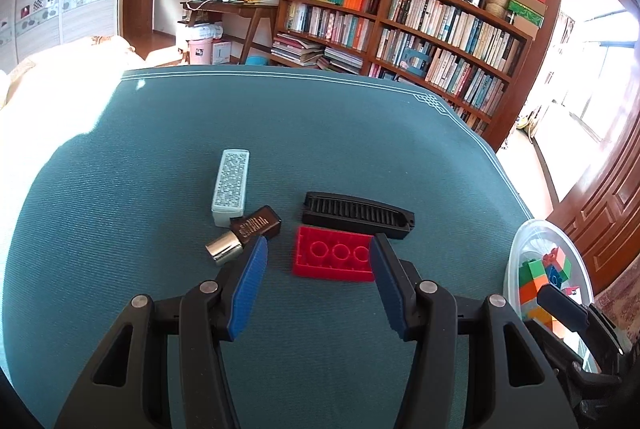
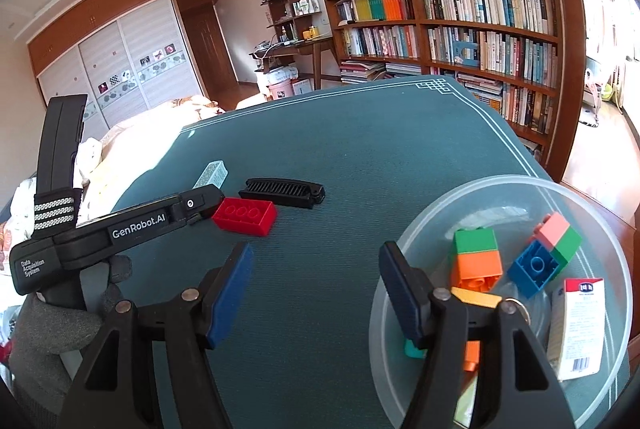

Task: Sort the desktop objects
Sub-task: 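Grasp the brown perfume bottle with the left gripper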

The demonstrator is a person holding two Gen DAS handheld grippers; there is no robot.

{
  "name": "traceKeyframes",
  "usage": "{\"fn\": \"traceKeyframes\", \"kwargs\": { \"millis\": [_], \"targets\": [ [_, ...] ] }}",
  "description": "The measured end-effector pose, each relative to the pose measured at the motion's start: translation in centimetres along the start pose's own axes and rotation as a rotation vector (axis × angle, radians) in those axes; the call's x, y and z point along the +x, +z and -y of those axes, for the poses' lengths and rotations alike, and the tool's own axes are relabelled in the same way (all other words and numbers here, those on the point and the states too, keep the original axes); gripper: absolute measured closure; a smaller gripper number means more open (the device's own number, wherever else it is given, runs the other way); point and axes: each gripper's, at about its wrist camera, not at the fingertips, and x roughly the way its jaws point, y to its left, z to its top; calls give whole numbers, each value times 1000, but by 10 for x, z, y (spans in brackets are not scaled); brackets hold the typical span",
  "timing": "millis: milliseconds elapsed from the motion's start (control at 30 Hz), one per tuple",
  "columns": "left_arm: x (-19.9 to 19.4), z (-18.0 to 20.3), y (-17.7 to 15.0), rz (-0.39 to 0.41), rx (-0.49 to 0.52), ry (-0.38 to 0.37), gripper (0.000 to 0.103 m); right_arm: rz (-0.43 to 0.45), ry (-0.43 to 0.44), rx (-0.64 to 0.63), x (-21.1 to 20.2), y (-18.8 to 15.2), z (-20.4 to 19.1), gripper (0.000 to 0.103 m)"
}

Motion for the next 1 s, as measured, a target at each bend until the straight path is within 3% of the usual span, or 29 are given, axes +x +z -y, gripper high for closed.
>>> {"fn": "traceKeyframes", "kwargs": {
  "millis": [367,800,900,1000],
  "targets": [
    [38,-34,6,-50,-10,94,47,-45,32,-41,21,-2,-22,33],
    [55,-28,2,-61,32,70,47,-102,37,-76,51,-5,-37,33],
    [55,-32,1,-62,20,66,74,-124,40,-69,58,-6,-37,33],
    [51,-32,-3,-56,23,55,79,-142,38,-64,65,-8,-37,33]
  ]
}}
